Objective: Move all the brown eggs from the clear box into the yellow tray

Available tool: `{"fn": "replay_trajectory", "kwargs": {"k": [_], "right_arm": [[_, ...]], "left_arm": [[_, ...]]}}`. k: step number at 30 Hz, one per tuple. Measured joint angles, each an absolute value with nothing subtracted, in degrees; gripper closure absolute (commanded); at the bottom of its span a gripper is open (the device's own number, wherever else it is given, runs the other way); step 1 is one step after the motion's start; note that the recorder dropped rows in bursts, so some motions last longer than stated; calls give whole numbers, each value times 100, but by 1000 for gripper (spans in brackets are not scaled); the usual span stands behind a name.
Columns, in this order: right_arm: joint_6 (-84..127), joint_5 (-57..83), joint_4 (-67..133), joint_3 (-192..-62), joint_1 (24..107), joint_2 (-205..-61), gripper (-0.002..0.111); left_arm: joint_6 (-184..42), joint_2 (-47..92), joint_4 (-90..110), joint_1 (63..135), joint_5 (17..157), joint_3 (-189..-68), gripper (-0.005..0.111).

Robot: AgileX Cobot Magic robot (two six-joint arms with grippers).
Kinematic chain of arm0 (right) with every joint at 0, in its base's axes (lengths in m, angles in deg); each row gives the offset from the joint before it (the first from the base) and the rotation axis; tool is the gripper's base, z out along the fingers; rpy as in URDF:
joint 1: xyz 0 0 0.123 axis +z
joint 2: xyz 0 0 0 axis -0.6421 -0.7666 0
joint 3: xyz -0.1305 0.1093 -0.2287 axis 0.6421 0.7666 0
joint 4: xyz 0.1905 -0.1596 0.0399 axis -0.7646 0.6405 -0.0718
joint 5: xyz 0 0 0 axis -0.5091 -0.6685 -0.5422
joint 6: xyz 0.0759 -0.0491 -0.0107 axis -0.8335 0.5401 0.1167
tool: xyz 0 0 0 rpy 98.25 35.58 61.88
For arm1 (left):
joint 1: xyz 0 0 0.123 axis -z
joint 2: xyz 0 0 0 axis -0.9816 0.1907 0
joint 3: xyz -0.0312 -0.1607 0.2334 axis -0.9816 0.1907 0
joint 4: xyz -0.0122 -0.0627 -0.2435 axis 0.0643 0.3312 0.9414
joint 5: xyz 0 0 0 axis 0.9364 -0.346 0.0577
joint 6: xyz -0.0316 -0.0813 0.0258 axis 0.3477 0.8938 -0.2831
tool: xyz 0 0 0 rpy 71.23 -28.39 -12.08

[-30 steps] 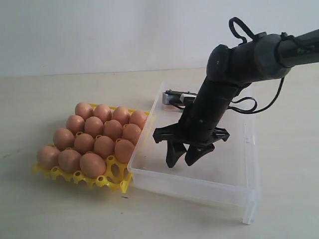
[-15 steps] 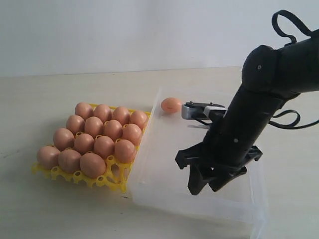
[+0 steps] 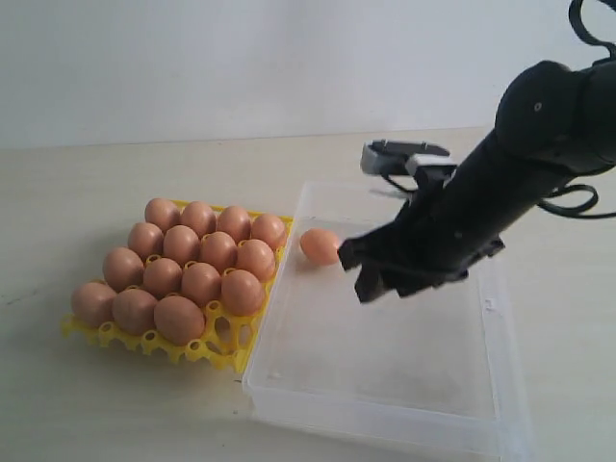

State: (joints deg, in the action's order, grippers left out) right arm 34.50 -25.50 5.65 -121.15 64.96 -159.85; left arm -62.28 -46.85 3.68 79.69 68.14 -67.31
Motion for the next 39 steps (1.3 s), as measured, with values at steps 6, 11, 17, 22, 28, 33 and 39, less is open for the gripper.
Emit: {"fn": "replay_trajectory", "kwargs": {"k": [6,11,17,22,28,33,39], "right_arm": [[3311,-1710,540,-12806,6236,-16273,60],[3297,-1809,476,-13004,6226,-16725,58],[3539,-1814,269,-13004,6310,-17080,50],[3549,-1321,-8,-13041,6321,-17245,50],[3549,-1167,-579,-13311,6321,-17605,50],[3549,-1167,-1015,-13494,6321,-17906,50],[3549,-1126,-1339,-13620,6321,-18116,50]], "left_arm": [[-6228,-4685,368,7969,6814,-6731,107],[-6228,-4685,368,7969,6814,-6731,107],[-6228,-4685,368,7969,6814,-6731,107],[-6228,-4685,368,7969,6814,-6731,107],[-6228,-4685,368,7969,6814,-6731,107],[-6228,-4685,368,7969,6814,-6731,107],[-6228,-4685,368,7969,6814,-6731,107]]}}
